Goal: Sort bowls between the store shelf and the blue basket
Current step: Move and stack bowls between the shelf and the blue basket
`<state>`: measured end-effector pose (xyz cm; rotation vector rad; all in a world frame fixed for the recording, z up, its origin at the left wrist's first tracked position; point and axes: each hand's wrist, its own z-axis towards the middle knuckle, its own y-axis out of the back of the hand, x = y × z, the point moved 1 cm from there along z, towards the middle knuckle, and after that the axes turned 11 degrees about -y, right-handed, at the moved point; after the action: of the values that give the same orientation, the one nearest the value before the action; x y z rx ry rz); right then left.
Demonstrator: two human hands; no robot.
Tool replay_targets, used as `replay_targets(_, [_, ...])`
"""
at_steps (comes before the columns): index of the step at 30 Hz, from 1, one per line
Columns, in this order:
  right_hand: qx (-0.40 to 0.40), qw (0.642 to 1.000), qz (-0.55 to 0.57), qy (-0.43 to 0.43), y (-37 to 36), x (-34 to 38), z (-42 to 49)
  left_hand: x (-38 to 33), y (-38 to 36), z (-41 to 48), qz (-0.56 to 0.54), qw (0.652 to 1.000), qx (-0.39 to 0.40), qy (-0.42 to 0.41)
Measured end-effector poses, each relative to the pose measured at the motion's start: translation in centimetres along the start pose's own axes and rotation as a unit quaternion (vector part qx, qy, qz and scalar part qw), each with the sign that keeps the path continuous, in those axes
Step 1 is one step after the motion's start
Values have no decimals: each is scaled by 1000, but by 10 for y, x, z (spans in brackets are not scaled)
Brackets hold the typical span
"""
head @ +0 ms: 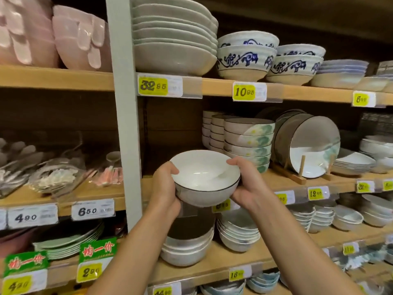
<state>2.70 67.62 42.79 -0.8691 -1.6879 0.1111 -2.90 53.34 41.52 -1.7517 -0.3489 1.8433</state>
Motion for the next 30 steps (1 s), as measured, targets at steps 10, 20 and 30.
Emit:
replay_targets(10, [11, 1000, -3, 6, -9, -6, 71, 23, 4, 57, 5, 998, -67, -13])
replay_targets(20, [40, 999, -5, -18, -12, -5, 107, 31, 6, 83, 20, 995, -97, -7])
replay_targets(30, [39, 974, -167, 150, 0, -26, 94, 39, 10, 90, 24, 995, -88, -36])
